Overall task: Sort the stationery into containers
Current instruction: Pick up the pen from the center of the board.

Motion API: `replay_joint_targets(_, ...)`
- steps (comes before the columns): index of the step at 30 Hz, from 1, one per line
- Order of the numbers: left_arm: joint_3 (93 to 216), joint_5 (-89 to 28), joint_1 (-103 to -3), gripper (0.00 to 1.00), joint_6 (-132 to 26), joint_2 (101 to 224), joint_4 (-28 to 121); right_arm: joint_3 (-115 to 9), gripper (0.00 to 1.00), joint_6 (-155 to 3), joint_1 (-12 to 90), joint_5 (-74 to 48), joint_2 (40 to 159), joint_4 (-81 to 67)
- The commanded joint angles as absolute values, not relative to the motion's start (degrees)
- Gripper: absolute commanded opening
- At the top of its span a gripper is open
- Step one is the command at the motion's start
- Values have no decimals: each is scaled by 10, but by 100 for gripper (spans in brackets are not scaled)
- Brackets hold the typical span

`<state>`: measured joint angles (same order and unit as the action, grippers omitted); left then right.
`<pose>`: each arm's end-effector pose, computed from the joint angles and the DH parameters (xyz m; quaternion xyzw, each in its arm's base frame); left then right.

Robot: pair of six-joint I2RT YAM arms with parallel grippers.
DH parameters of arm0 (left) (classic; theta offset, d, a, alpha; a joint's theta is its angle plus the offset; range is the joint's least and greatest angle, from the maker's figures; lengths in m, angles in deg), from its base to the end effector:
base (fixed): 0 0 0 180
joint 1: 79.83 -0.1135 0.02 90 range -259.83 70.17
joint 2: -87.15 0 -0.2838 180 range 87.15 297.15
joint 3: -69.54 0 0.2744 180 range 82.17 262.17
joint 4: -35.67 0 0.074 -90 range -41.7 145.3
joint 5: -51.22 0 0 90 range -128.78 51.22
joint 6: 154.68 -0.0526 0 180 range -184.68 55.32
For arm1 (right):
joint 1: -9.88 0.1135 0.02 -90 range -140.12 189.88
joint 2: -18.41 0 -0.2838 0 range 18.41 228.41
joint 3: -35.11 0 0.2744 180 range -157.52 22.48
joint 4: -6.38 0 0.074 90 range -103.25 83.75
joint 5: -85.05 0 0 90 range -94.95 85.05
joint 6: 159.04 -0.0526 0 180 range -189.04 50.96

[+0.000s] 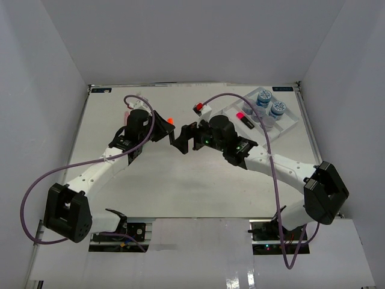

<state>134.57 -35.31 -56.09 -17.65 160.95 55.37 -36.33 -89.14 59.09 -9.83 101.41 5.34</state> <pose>0.2946 -0.1330 0.2839 -0.1582 0.8443 -0.3173 0.4018 0.2433 0.2888 0.3126 -0.2217 0.7480 0.3825 0.4950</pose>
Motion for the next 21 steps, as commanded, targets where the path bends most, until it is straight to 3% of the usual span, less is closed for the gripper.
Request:
replay_joint_targets(1, 1336, -379, -547, 11, -156, 1582, 525, -408, 95, -911, 600, -63, 1038, 84)
replay_joint_targets(9, 1335, -397, -537, 11, -169, 1577, 519, -448, 83, -916, 608, -57, 1083, 75)
replay_joint_targets(21, 1317, -391, -534, 11, -159, 1560, 512, -463, 55, -924, 615, -56, 1129, 90)
